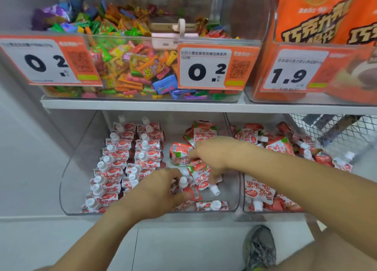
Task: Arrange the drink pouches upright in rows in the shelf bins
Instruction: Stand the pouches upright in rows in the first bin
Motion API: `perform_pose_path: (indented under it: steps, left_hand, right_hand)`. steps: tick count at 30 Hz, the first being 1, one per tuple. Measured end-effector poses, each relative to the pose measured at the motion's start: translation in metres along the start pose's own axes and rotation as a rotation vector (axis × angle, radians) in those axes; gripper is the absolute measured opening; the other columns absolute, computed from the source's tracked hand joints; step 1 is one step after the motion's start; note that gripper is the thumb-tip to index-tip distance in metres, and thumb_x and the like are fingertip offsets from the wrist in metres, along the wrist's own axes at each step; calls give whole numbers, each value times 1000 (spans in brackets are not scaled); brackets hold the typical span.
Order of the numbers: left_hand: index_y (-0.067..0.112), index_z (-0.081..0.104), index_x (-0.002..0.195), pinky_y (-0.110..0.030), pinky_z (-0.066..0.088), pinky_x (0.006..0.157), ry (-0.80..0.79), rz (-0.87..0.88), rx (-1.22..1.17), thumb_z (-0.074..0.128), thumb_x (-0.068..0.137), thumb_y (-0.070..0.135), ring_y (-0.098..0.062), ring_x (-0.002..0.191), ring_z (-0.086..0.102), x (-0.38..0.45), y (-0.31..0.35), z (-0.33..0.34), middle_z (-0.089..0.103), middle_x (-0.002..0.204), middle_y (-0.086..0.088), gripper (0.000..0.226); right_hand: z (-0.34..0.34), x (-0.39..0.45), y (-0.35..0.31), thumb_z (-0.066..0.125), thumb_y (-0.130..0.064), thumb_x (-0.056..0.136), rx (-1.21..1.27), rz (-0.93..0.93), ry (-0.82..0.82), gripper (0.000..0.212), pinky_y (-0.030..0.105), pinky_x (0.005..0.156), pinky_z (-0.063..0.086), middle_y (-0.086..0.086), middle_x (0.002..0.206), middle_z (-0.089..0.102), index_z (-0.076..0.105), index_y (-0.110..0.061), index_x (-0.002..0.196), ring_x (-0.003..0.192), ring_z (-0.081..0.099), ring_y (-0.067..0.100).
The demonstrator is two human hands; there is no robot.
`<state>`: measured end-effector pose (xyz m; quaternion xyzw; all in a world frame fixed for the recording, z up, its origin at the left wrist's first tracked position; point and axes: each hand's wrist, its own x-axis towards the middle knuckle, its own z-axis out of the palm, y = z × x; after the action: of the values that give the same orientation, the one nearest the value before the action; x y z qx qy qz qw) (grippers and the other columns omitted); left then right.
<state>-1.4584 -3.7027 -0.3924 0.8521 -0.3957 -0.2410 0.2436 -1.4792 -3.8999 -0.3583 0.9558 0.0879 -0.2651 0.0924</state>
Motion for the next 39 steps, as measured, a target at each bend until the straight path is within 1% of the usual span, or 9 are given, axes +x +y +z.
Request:
perform_pose_path:
  steps: [4, 8, 13, 21, 24, 28, 31, 34, 39]
  left_hand:
    - [23, 57, 85, -23, 41, 59, 100, 25, 128, 67, 81, 54, -10, 72, 54, -5, 0, 4, 57, 85, 4, 33]
    - [23, 49, 81, -25, 39, 62, 95, 40, 252, 59, 82, 61, -13, 75, 51, -7, 1, 6, 50, 88, 2, 39]
    - [21, 58, 95, -25, 44, 67, 1, 40, 236, 67, 83, 42, -12, 80, 54, -7, 1, -5, 55, 95, 4, 26]
    - [20, 59, 87, -30, 47, 63, 236, 77, 219, 58, 87, 49, -12, 74, 55, 3, 7, 7, 60, 87, 4, 29]
    - [19, 62, 83, -32, 50, 65, 132, 75, 104, 65, 75, 64, -9, 72, 57, 3, 5, 8, 60, 83, 6, 46]
    - [23, 68, 84, -26, 52, 63, 167, 21, 2, 64, 64, 76, -5, 67, 61, -10, -2, -8, 66, 75, 7, 57]
    - [25, 60, 82, -17, 45, 54, 520, -52, -36, 74, 64, 61, -3, 64, 60, -9, -8, -24, 64, 74, 13, 43]
    - [28, 58, 113, -16, 45, 73, 420, 26, 40, 78, 72, 46, -2, 86, 57, 1, -13, -26, 60, 104, 19, 48]
    - [24, 73, 95, -30, 54, 70, 359, 89, 120, 68, 85, 41, -4, 70, 62, 6, -9, -19, 72, 85, 9, 20]
  right_hand:
    - [-2, 8, 1, 91, -44, 58, 40, -4, -30, 82, 41, 85, 52, -1, 112, 61, 54, -23, 129, 103, 58, 26]
    - [-5, -8, 3, 86, -32, 69, 42, -20, 187, 44, 32, 59, 41, -2, 84, 57, 45, -22, 83, 81, 55, 22]
    - [1, -37, 8, 63, -37, 93, 31, -42, 343, 50, 33, 76, 46, 0, 119, 56, 41, -29, 136, 100, 59, 23]
    - [5, -44, -4, 59, -24, 88, 453, 72, 651, 38, 37, 68, 47, 1, 99, 57, 40, -22, 121, 73, 57, 20]
    - [5, -30, -11, 59, -26, 89, 598, 117, 538, 55, 35, 77, 46, -1, 100, 50, 37, -29, 139, 90, 53, 19]
    - [7, -8, -14, 75, -22, 81, 730, 93, 449, 38, 32, 63, 42, -3, 84, 55, 50, -27, 110, 74, 50, 12]
    - [11, 4, -16, 85, -29, 73, 709, 85, 410, 44, 30, 71, 42, -8, 101, 56, 51, -29, 100, 90, 53, 13]
    - [10, 11, -12, 85, -19, 74, 802, -9, 241, 40, 30, 80, 49, -5, 111, 61, 54, -31, 97, 102, 59, 14]
    - [-6, 9, 11, 84, -20, 77, 674, -29, 86, 45, 32, 99, 51, -7, 120, 65, 63, -25, 117, 110, 62, 10]
